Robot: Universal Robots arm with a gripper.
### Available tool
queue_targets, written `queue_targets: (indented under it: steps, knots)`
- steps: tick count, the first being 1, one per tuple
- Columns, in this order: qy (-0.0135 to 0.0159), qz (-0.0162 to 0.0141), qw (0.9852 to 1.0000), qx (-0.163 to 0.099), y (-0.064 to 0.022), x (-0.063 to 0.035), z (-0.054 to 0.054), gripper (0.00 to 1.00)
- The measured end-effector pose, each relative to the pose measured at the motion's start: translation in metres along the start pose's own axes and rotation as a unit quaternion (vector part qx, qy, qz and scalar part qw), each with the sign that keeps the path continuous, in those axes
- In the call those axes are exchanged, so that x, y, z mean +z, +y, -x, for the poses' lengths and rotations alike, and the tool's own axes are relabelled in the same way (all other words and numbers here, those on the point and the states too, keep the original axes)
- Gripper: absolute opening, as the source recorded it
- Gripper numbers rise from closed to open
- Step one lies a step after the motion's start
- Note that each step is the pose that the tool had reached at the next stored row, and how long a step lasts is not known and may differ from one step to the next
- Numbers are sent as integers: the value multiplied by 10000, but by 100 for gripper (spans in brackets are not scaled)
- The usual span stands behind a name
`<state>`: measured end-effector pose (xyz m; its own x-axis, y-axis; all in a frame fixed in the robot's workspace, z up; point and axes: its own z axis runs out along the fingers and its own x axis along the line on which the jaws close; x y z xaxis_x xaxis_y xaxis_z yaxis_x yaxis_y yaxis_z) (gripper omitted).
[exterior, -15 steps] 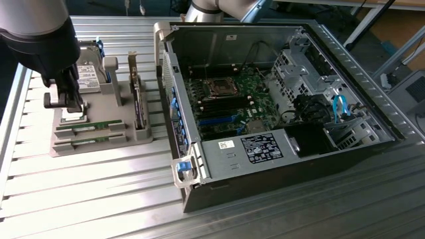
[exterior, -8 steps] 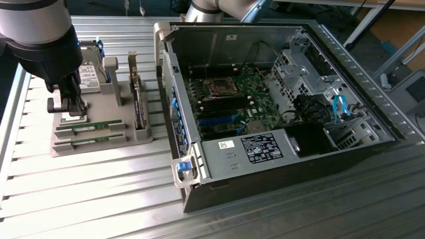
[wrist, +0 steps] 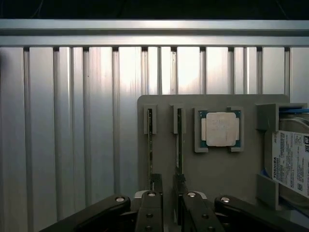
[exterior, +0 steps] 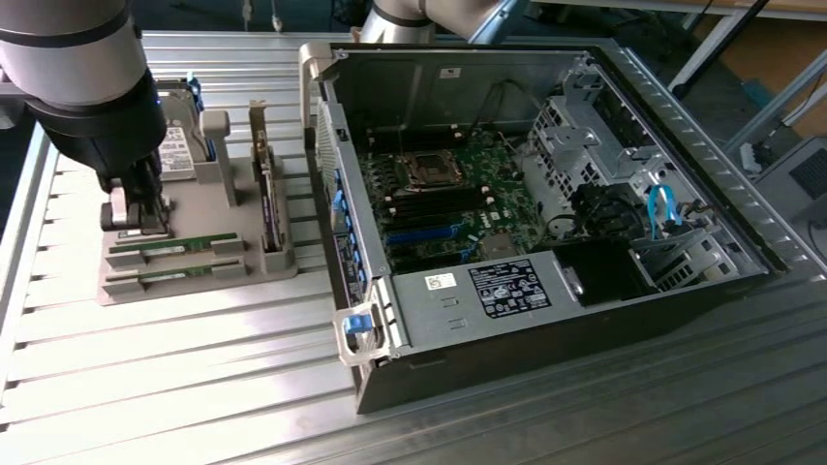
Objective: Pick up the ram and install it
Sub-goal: 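Pick up the ram and move it above insertion slot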
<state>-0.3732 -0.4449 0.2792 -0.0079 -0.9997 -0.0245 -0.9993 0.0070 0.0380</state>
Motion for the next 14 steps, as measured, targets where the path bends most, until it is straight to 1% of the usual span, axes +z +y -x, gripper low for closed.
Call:
queue_targets:
  steps: [4, 9, 14]
  knots:
    - [0, 0, 10000, 0, -2, 61, -2, 24]
    - [0, 0, 10000, 0, -7, 183, -5, 24]
    - [0, 0, 10000, 0, -9, 239, -6, 24]
